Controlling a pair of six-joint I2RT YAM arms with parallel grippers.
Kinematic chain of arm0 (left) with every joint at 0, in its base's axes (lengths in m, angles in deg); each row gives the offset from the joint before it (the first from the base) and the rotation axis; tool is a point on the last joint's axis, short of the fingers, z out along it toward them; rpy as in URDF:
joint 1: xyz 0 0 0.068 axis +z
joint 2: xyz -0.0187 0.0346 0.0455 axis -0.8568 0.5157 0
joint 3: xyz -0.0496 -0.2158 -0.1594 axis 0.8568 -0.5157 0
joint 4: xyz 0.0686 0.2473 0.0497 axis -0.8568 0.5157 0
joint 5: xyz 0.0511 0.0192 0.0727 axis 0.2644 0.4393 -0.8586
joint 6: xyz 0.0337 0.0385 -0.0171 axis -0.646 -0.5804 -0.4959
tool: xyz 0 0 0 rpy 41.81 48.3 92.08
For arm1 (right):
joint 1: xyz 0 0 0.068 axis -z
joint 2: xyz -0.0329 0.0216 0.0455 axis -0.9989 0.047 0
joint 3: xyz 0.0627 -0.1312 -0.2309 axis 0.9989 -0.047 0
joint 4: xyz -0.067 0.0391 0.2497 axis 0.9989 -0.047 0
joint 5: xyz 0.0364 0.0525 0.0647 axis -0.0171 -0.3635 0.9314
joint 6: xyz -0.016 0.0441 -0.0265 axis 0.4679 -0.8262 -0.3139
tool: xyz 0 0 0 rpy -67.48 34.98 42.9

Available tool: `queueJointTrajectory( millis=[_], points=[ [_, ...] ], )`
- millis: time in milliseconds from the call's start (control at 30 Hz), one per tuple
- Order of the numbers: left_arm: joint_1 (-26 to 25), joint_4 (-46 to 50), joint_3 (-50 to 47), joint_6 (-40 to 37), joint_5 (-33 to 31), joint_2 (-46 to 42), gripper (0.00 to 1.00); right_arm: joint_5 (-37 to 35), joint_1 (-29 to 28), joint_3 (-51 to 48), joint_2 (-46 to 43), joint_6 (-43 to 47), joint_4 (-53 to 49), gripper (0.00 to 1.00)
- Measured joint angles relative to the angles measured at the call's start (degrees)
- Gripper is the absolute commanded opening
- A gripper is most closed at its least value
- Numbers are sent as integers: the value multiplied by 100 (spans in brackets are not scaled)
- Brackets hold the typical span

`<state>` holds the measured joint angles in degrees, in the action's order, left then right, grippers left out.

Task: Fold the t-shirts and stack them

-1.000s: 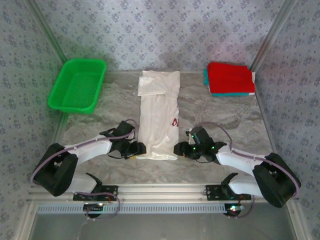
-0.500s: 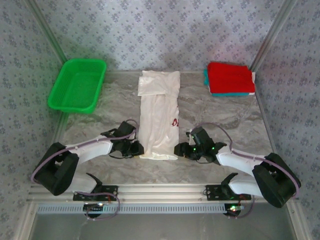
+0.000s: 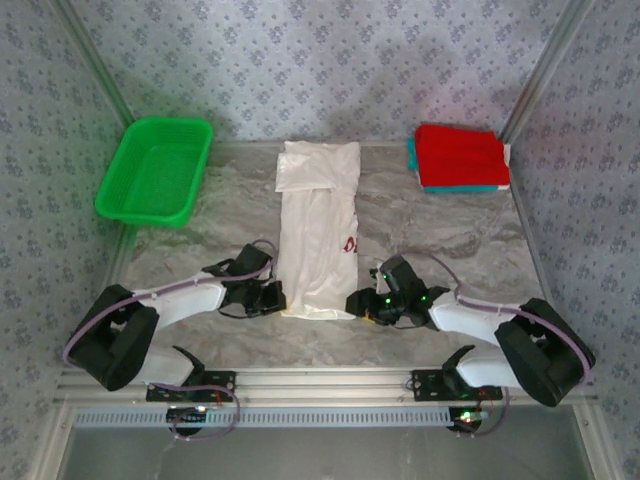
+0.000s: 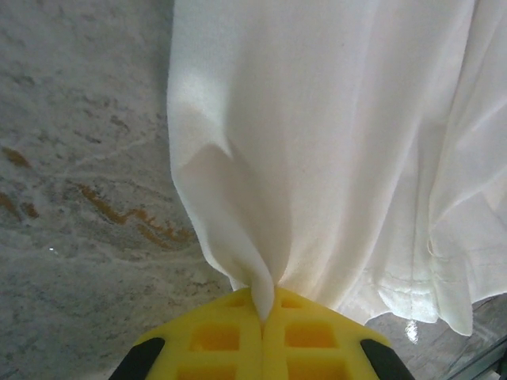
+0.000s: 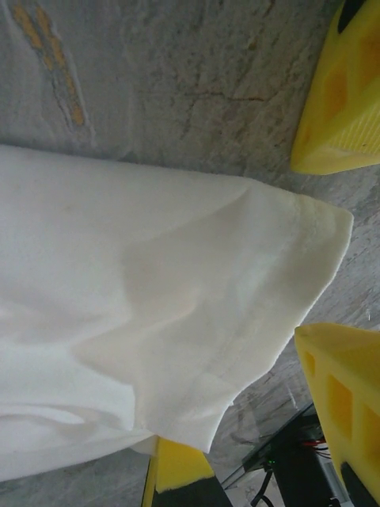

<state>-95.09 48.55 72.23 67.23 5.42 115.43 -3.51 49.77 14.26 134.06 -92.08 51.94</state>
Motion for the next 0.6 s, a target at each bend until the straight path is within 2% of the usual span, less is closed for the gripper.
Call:
queueJointTrajectory(
  millis=[267,467,600],
  points=[
    [-4,-136,-129,59,-2,-131,0,203,79,201,264,-232,-74,55],
    [-42,-195,-149,63,-2,-138,0,304,-17,422,697,-302,278,46],
    [-42,-195,-155,63,-20,-175,0,313,-26,507,726,-323,350,33]
  ],
)
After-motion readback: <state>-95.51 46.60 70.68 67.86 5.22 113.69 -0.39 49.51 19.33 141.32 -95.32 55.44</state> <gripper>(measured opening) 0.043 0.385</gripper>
